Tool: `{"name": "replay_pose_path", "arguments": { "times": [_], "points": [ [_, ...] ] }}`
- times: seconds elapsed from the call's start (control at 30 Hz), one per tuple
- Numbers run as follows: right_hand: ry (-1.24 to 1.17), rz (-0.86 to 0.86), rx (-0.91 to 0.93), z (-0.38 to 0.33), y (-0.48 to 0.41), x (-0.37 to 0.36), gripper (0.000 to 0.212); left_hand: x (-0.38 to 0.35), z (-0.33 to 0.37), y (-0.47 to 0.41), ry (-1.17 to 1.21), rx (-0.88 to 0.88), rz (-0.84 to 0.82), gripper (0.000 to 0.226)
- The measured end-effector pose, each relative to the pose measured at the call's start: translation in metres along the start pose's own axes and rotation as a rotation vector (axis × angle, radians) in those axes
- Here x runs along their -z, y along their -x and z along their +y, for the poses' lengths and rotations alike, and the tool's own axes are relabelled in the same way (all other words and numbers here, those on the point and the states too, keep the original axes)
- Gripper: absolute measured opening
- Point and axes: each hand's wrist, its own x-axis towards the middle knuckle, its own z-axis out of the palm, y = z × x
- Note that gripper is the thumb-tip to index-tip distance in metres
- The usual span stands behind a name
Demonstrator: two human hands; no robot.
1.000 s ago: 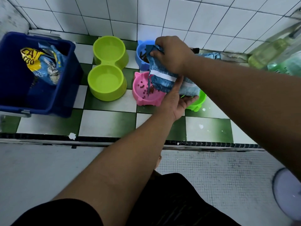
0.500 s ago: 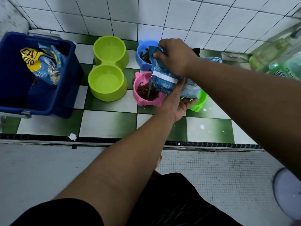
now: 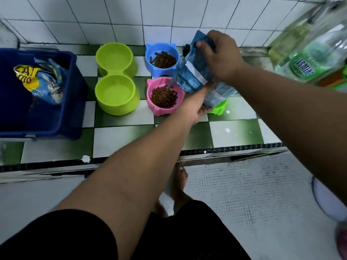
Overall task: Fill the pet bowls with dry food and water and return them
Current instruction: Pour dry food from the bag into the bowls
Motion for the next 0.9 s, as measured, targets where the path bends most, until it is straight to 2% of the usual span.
{"name": "replay_pose_path", "arguments": {
  "times": [0.07, 0.1, 0.13, 0.23, 0.3, 0.47, 0.63, 0.73, 0.83, 0.9],
  "points": [
    [-0.041, 0.018, -0.005, 0.001, 0.005, 0.003, 0.032, 0.0, -0.001, -0.001, -0.001, 0.004, -0.002, 0.101],
    [-0.061, 0.031, -0.006, 0.001, 0.007, 0.005, 0.029, 0.0, -0.001, -0.002, -0.011, -0.005, -0.01, 0.102],
    [-0.078, 0.045, -0.004, 0.0, 0.009, 0.007, 0.027, -0.001, 0.0, -0.002, -0.027, -0.019, -0.028, 0.091],
    [-0.121, 0.075, 0.013, -0.001, 0.012, 0.013, 0.027, -0.005, 0.004, 0.001, -0.06, -0.056, -0.025, 0.033],
    [-0.157, 0.085, 0.023, 0.0, 0.011, 0.02, 0.028, -0.01, 0.005, 0.001, -0.063, -0.065, -0.015, 0.023],
    [-0.097, 0.039, 0.101, 0.014, 0.009, 0.049, 0.027, -0.04, -0.005, 0.003, -0.009, -0.061, -0.041, 0.02],
    [-0.014, -0.046, 0.143, 0.046, 0.004, 0.07, 0.029, -0.086, -0.03, -0.004, 0.08, -0.053, -0.096, 0.034],
    [0.048, -0.069, 0.126, 0.069, 0.002, 0.079, 0.029, -0.11, -0.037, -0.002, 0.122, -0.013, -0.141, 0.061],
    [0.109, -0.1, 0.095, 0.09, -0.003, 0.082, 0.029, -0.126, -0.046, -0.01, 0.165, 0.002, -0.161, 0.072],
    [0.133, -0.132, 0.077, 0.1, -0.007, 0.08, 0.029, -0.133, -0.054, -0.018, 0.213, 0.015, -0.148, 0.092]
  ]
}}
